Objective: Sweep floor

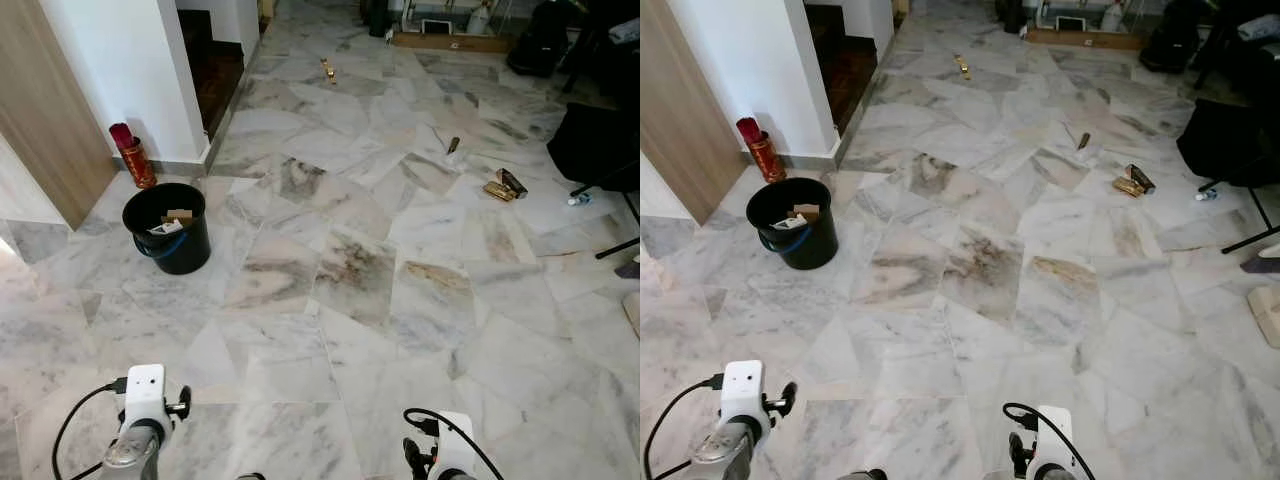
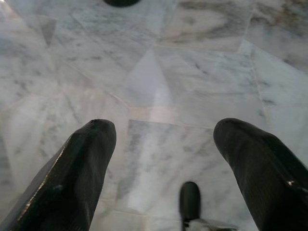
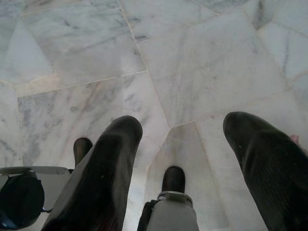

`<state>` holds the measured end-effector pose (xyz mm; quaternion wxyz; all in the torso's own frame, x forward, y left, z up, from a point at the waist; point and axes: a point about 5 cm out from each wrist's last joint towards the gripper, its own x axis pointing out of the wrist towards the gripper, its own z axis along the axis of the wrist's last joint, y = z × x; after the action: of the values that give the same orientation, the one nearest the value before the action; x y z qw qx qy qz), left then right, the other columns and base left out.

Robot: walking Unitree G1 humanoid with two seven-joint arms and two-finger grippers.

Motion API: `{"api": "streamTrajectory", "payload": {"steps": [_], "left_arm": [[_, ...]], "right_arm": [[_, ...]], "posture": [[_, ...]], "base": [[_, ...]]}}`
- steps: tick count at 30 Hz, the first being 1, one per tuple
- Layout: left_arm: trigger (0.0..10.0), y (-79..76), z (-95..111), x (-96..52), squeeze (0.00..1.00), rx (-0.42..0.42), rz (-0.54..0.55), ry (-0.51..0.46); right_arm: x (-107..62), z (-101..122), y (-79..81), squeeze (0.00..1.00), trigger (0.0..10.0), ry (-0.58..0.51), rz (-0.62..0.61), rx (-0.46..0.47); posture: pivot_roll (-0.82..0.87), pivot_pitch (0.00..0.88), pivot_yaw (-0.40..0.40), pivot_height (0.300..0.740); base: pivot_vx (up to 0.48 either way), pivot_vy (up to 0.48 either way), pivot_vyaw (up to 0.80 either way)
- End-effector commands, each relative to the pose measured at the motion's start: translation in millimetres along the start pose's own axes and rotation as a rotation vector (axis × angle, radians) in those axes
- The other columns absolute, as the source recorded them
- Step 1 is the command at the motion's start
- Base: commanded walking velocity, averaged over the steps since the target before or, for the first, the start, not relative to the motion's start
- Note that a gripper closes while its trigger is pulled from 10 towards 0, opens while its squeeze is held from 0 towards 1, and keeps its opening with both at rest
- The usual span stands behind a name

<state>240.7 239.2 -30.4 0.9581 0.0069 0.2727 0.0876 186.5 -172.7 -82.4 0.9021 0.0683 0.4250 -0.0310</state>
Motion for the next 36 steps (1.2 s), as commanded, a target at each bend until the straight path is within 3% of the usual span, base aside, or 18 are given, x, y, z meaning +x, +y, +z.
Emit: {"api": "streamTrajectory", "payload": {"steps": [1, 8, 15, 23, 28, 33, 36], "left_arm": [[10.0, 2.1, -4.7, -1.2, 0.00, -0.010, 0.011, 0.027], [10.0, 4.7, -20.9, -8.2, 0.00, 0.008, 0.009, 0.074], [10.0, 9.8, -55.1, -24.4, 0.00, 0.006, 0.030, 0.194], [10.0, 10.1, -81.7, -40.2, 0.00, 0.020, 0.022, 0.280], [10.0, 11.1, -84.2, -42.1, 0.00, 0.023, 0.024, 0.286], [10.0, 13.0, -79.8, -39.9, 0.00, 0.027, 0.035, 0.264], [10.0, 11.6, -75.7, -36.8, 0.00, 0.035, 0.019, 0.259]], "right_arm": [[-2.8, -9.5, -3.8, 0.00, 10.0, 0.019, -0.026, 0.014], [-16.5, -43.8, -24.9, 0.00, 10.0, 0.085, -0.124, 0.072], [-20.6, -54.7, -25.4, 0.00, 10.0, 0.112, -0.137, 0.049], [-11.5, -31.7, -17.0, 0.00, 10.0, 0.049, -0.105, 0.029], [-4.6, -14.2, -6.1, 0.00, 10.0, 0.011, -0.093, 0.036], [-1.7, -10.4, 8.0, 0.00, 10.0, 0.010, -0.071, 0.040], [-5.4, -11.9, -16.3, 0.00, 10.0, 0.007, -0.092, 0.049]], "posture": [[0.17, 0.113, -0.009, 0.740], [0.17, 0.118, -0.022, 0.740], [0.16, 0.115, -0.049, 0.740], [0.17, 0.076, -0.076, 0.740], [0.17, 0.062, -0.083, 0.740], [0.18, 0.070, -0.084, 0.740], [0.19, 0.096, -0.081, 0.740]], "base": [[0.000, 0.000, 0.00], [0.000, 0.000, 0.00], [0.000, 0.000, 0.00], [0.000, 0.000, 0.00], [0.000, 0.000, 0.00], [0.000, 0.000, 0.00], [0.000, 0.000, 0.00]]}}
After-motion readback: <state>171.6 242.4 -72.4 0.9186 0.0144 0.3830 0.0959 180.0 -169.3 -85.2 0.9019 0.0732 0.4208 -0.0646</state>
